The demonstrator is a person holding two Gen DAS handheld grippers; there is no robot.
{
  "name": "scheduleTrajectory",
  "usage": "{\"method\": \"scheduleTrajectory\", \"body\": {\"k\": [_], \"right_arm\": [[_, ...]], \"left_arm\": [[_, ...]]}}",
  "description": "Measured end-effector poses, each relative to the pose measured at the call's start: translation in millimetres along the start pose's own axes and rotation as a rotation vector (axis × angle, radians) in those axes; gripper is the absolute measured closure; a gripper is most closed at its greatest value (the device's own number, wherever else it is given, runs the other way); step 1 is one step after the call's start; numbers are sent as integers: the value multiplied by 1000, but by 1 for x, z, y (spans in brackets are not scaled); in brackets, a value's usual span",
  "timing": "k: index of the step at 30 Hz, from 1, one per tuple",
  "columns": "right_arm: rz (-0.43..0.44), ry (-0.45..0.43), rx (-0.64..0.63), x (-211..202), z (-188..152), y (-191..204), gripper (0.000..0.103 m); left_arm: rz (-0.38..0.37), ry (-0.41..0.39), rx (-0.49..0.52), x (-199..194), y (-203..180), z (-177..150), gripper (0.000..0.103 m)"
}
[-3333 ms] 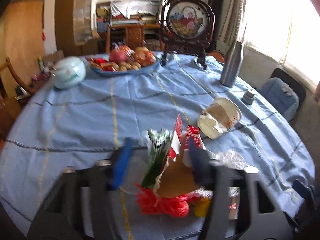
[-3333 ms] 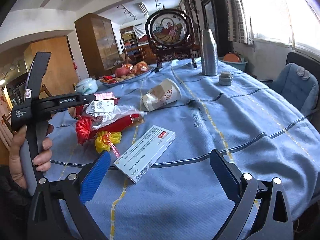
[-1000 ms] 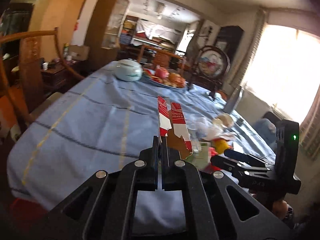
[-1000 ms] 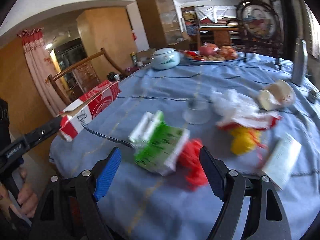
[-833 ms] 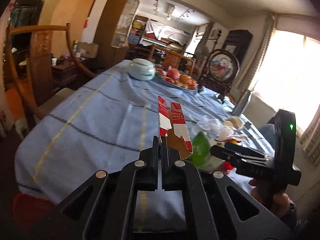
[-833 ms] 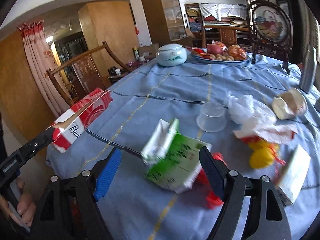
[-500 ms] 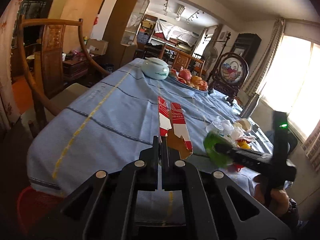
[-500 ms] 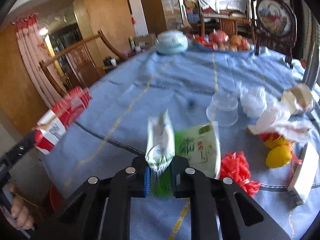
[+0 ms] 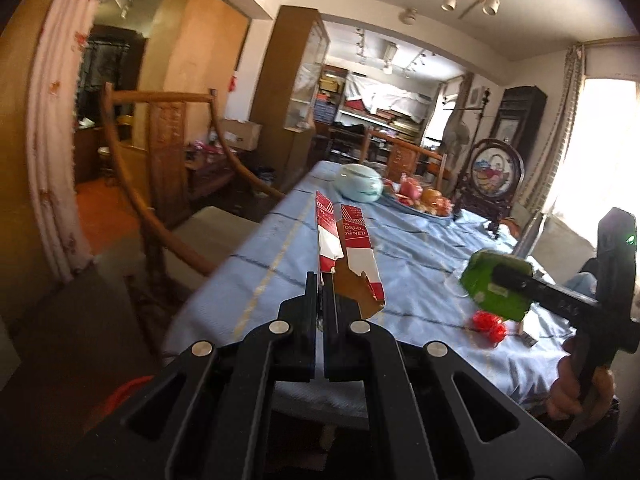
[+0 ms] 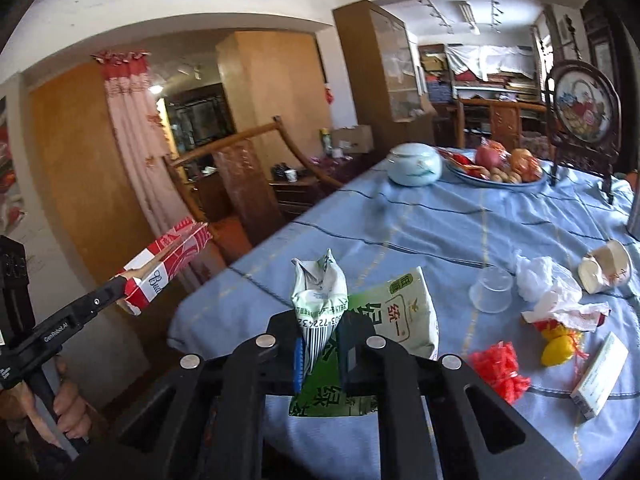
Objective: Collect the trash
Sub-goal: 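Drop the red box from the left tool into the wastebasket while the right tool drops the green packet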
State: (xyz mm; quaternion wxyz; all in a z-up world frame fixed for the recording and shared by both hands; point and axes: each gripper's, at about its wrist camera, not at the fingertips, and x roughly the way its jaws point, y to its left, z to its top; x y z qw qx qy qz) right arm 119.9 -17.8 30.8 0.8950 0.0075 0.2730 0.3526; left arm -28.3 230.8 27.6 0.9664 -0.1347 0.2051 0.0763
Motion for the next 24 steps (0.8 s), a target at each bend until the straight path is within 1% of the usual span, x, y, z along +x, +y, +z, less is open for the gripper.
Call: {"method": "scheduleTrajectory", "body": {"k": [2, 5, 9, 12, 14, 15, 16, 17, 18, 19, 21, 23, 24], "right_arm": [[18, 1, -7, -4, -3, 8, 90], [50, 13, -27, -9, -10, 27, 90], [88, 39, -59, -7, -16, 56, 90], [112, 67, -88, 0, -18, 80, 90], [129, 92, -110, 8, -22, 96, 90], [139, 110, -121, 14, -24, 105, 90], [151, 129, -130, 20, -26, 113, 90], [163, 148, -136, 26, -28, 119, 90], [176, 172, -144, 34, -30, 126, 90], [183, 191, -152, 40, -33, 132, 90], [193, 234, -175, 55, -40, 147, 90], [206, 270, -191, 68, -47, 156, 90], [218, 297, -200, 78, -51, 164, 90]], "left_arm": [[33, 5, 5, -12, 7, -6, 100], [89, 36, 17, -28, 23, -17, 100], [187, 101, 28, -38, 57, -37, 100], [207, 157, -15, -37, 86, -56, 100], [222, 183, -43, -33, 100, -67, 97], [228, 207, -68, -29, 109, -77, 90], [226, 217, -81, -27, 115, -82, 78], [225, 223, -96, -25, 120, -87, 71], [234, 224, -117, -23, 127, -94, 56], [244, 222, -129, -23, 132, -98, 45], [267, 221, -152, -21, 142, -106, 39], [282, 222, -201, -21, 157, -113, 33], [292, 222, -222, -22, 163, -115, 28]]}}
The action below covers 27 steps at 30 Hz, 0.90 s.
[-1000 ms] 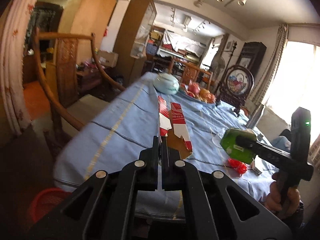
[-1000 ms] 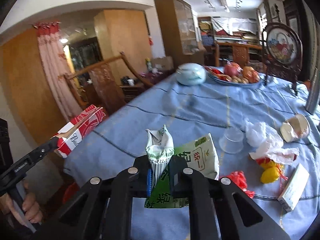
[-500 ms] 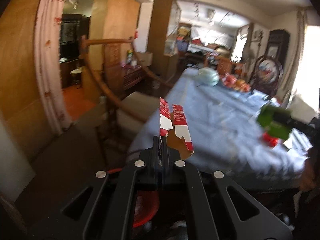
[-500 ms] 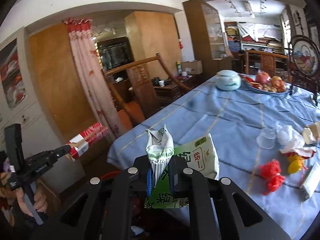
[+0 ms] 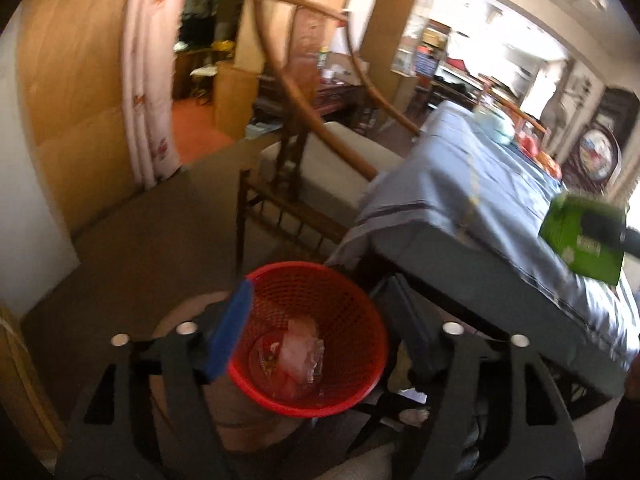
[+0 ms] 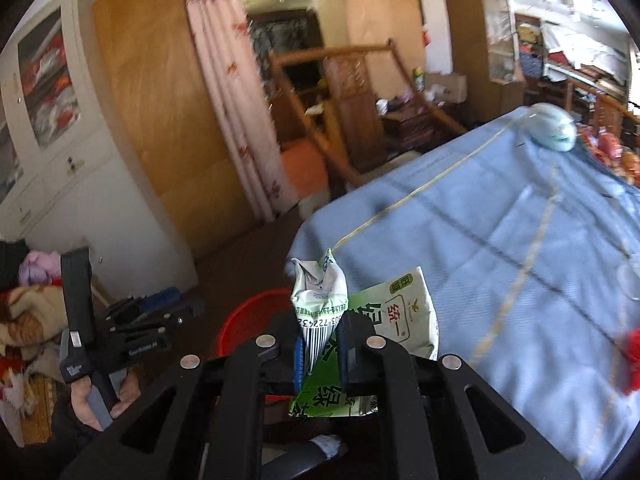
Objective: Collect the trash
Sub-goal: 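Drop the red box from the left tool into the wastebasket while the right tool drops the green packet, then move both tools back over the table toward the remaining trash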
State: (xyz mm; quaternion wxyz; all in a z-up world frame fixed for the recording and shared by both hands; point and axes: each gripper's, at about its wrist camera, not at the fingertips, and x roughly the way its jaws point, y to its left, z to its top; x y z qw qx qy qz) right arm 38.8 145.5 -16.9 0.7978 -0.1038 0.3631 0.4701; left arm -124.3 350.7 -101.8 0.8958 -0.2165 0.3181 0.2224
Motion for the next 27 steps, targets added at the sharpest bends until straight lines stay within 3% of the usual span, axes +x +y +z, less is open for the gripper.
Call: {"method": "scheduleTrajectory", "body": {"k": [7, 8, 9, 11, 16, 20, 27], "right_arm": [[87, 126, -71, 72, 7, 35, 86], [102, 142, -85, 83, 10, 42, 75], [108, 146, -94, 88, 12, 46, 53], [84, 120, -115, 94, 16, 53, 46], [64, 86, -125, 82, 16, 50, 45], [29, 47, -111, 64, 14, 39, 39], [-69, -79, -64, 0, 1, 7, 26]], "left_arm": [[67, 8, -123, 2, 50, -4, 20], [85, 7, -129, 2, 54, -4, 20], [96, 6, -130, 0, 56, -4, 20], [114, 2, -123, -1, 59, -5, 20], [121, -8, -99, -5, 52, -5, 16], [91, -14, -75, -5, 37, -1, 16], [37, -71, 66, -28, -23, 12, 11]]}}
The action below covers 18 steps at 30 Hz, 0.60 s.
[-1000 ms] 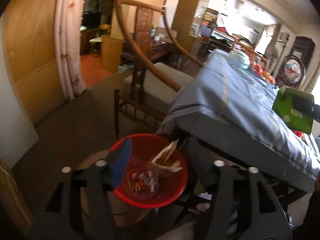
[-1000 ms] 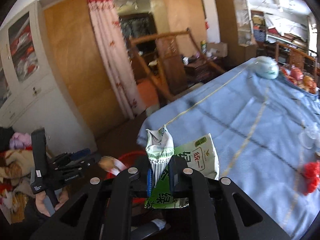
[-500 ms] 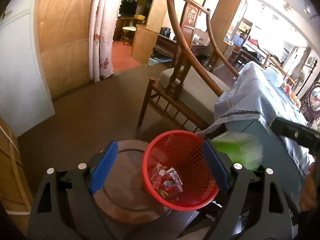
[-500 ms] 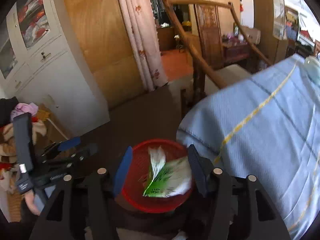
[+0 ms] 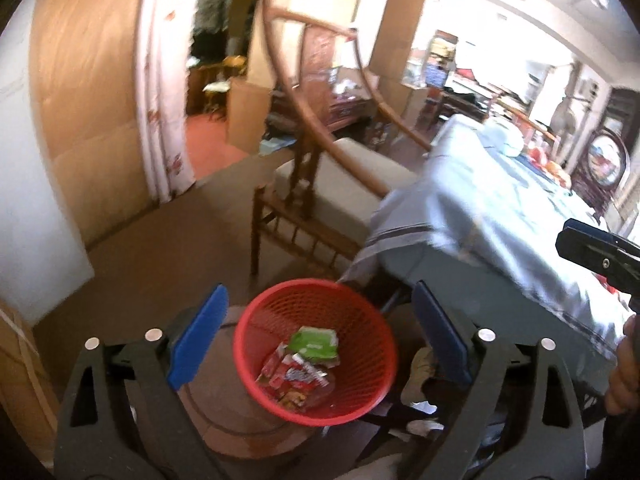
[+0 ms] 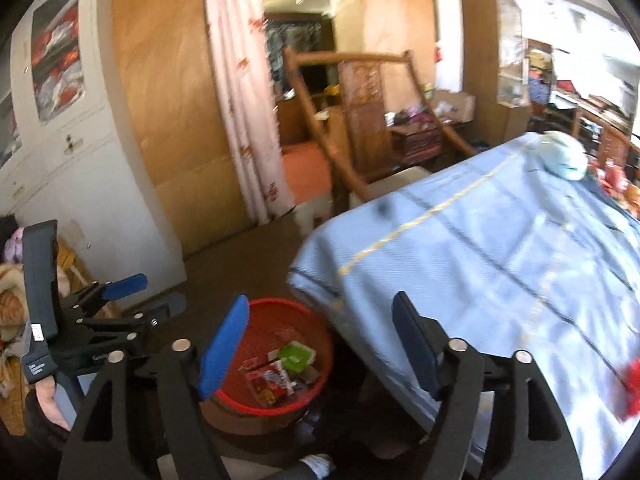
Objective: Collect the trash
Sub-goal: 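Move both tools back over the table toward the remaining trash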
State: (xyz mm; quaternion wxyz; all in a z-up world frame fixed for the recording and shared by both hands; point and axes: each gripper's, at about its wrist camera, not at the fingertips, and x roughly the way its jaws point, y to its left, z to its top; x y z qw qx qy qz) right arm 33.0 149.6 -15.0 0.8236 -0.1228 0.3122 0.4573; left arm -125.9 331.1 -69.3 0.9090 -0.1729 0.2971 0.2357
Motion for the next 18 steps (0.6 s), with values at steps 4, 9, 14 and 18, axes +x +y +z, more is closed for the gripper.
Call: {"method": "scheduleTrajectory", "body": {"k": [4, 9, 14, 18], "right_arm": [[-55, -74, 58, -39, -10, -27, 22], [-179, -182, 135, -97, -36, -68, 12], [-315, -267, 229, -149, -72, -118, 7], [-424, -314, 313, -180, -97, -163, 6]], "left_arm": [[-40, -39, 103, -14, -47, 9, 9], [-142, -45, 199, -23, -111, 12, 8], [-267, -21, 284, -26, -182, 10, 7], [-356, -10, 342, -27, -241, 8, 7]]}}
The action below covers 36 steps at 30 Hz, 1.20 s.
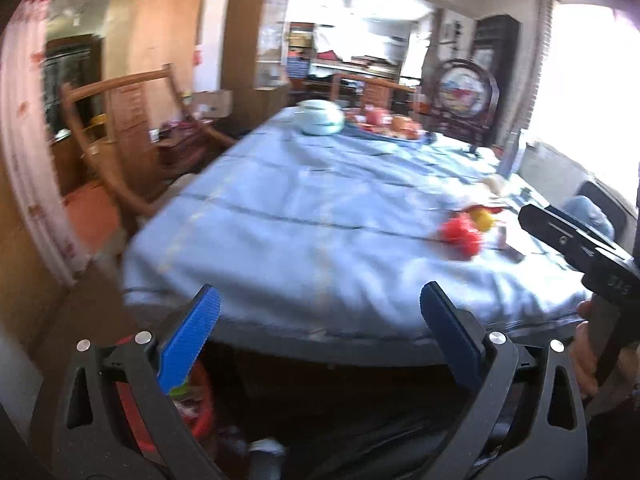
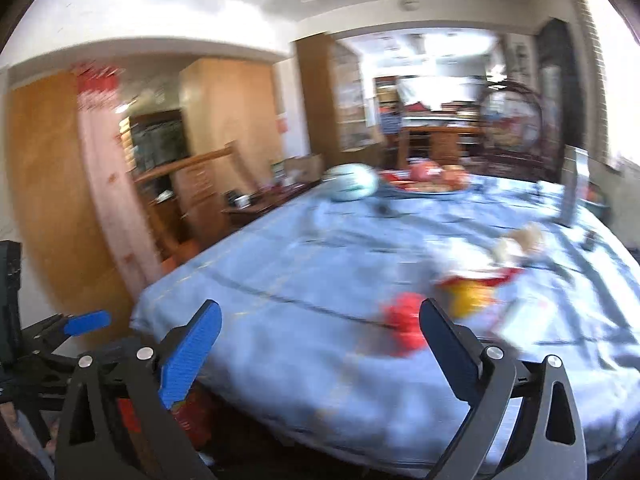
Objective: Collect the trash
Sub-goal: 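Move both tools back over the table toward the remaining trash, then grasp the red tangled string with the left tool while the right tool grasps the white medicine box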
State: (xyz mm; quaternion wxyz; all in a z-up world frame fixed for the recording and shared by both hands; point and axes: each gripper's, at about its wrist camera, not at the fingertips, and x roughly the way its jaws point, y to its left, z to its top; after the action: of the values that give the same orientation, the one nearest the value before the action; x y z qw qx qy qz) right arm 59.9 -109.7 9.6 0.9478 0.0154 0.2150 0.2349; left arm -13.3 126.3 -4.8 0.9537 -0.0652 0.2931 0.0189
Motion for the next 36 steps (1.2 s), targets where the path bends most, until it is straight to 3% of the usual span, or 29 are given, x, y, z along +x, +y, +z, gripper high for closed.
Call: {"method": "scheduleTrajectory", "body": {"k": [5, 9, 15, 25, 31, 36], "right_arm": [[-243, -45, 86, -12, -11, -81, 6], [-371, -43, 143, -16, -22, -132, 6], [-432, -39, 234, -19, -35, -180, 6], [-457, 2, 239, -2, -36, -190, 6], [-437, 64, 210, 22, -29, -180, 6], [-426, 128, 177, 46, -24, -169, 6]], "left_arm": [[-90, 26, 46, 33, -53, 19, 7], [-152, 67, 80, 72, -92, 35, 7], [-220, 155, 101, 133, -135, 44, 7], [-222, 285, 107, 204, -161, 45, 7], [-113, 298, 156, 220, -148, 49, 7], [-13, 256, 52, 210, -88, 58, 7]]}}
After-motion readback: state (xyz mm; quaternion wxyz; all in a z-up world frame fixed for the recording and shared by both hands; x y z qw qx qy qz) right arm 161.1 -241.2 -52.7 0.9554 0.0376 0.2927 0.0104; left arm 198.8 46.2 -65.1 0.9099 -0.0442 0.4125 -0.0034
